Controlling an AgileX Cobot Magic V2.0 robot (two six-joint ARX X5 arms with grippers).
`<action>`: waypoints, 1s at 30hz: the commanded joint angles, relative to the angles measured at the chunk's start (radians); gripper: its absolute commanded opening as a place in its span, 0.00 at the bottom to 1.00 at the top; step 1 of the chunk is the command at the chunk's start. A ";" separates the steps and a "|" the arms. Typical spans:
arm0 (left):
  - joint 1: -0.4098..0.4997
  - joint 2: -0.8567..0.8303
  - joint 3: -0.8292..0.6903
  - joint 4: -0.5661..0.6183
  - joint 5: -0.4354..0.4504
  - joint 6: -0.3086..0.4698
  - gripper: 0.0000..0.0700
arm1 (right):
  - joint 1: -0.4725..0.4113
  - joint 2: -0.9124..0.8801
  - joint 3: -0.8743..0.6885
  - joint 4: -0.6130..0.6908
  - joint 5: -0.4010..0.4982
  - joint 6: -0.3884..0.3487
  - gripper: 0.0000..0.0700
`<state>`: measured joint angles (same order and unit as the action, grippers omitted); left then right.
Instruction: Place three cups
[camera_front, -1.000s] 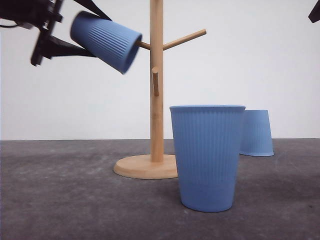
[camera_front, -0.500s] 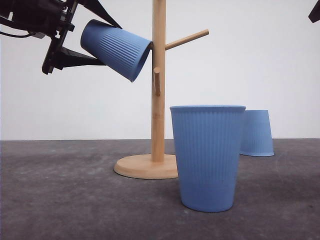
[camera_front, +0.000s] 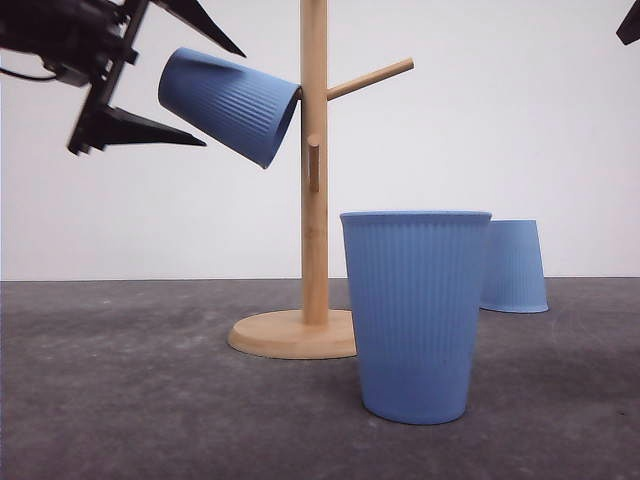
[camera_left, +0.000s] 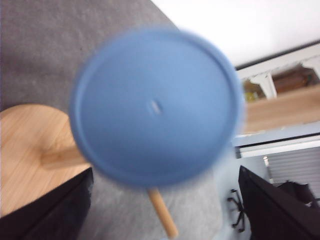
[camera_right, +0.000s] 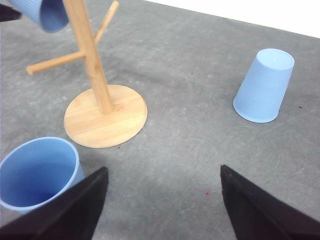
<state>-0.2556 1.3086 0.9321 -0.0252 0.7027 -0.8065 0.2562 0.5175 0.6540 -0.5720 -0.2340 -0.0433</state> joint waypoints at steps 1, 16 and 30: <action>-0.002 -0.026 0.017 -0.053 0.001 0.092 0.80 | 0.003 0.003 0.016 0.010 -0.001 0.017 0.65; 0.008 -0.393 -0.130 -0.448 -0.253 0.412 0.65 | -0.001 0.034 0.023 0.010 0.070 0.130 0.65; 0.009 -0.587 -0.260 -0.492 -0.327 0.400 0.65 | -0.120 0.654 0.389 0.010 0.066 0.144 0.66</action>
<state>-0.2459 0.7196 0.6655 -0.5288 0.3803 -0.4108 0.1405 1.1138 1.0020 -0.5708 -0.1646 0.1224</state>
